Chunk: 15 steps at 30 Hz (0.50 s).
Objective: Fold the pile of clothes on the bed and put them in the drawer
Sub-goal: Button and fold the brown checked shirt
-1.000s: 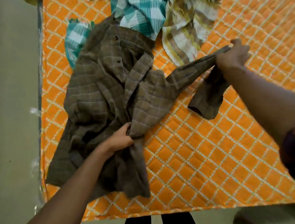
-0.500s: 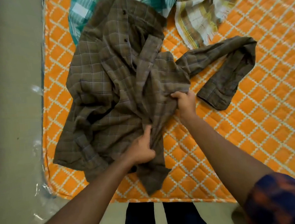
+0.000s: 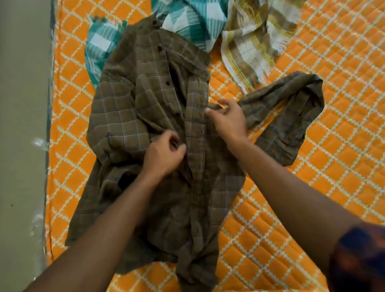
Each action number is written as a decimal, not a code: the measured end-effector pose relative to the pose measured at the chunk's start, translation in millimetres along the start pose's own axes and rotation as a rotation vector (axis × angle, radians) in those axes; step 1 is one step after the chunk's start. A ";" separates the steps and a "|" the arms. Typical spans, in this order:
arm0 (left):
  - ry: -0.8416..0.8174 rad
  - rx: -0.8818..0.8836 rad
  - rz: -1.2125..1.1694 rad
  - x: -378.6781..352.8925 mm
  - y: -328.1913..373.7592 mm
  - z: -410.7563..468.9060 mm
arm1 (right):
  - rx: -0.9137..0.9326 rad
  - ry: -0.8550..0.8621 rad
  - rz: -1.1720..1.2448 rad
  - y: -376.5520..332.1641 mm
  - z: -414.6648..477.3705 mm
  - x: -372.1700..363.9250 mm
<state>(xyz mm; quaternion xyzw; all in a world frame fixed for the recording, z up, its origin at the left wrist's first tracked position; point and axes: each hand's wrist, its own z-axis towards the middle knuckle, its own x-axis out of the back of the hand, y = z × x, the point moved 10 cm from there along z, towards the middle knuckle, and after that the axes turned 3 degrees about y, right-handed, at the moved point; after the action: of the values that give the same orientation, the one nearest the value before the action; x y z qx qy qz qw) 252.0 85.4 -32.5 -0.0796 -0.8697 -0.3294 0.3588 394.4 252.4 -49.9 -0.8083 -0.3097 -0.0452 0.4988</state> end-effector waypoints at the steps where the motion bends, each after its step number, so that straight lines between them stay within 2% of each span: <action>1: 0.106 -0.044 0.005 14.3 11.3 11.9 | -0.007 0.014 -0.088 -15.3 15.0 -6.7; 3: 0.231 -0.069 0.053 28.3 28.4 35.2 | -0.059 0.080 -0.229 -28.9 45.2 -13.8; 4: 0.262 -0.037 0.097 29.2 32.2 52.6 | -0.104 0.110 -0.222 -33.6 62.5 -17.5; 6: 0.245 0.091 0.193 23.6 30.9 77.4 | -0.173 0.073 -0.064 -36.6 84.7 -31.1; 7: 0.214 0.135 0.224 17.6 28.3 85.6 | -0.147 0.051 -0.046 -40.4 91.4 -35.4; 10: 0.180 0.084 0.193 15.6 23.4 104.8 | 0.113 0.173 -0.218 -68.9 99.8 -32.5; 13: 0.249 -0.053 -0.011 45.3 16.1 108.1 | 0.272 0.417 0.008 -94.6 92.0 -2.6; 15: 0.396 -0.142 -0.059 88.2 4.1 100.5 | 0.373 0.495 0.153 -118.0 86.4 6.6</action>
<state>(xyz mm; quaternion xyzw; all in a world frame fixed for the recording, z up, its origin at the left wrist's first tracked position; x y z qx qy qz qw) 131.8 143.2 -23.5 -0.0128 -0.7589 -0.4093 0.5063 314.9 364.2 1.4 -0.6883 -0.1204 -0.1452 0.7004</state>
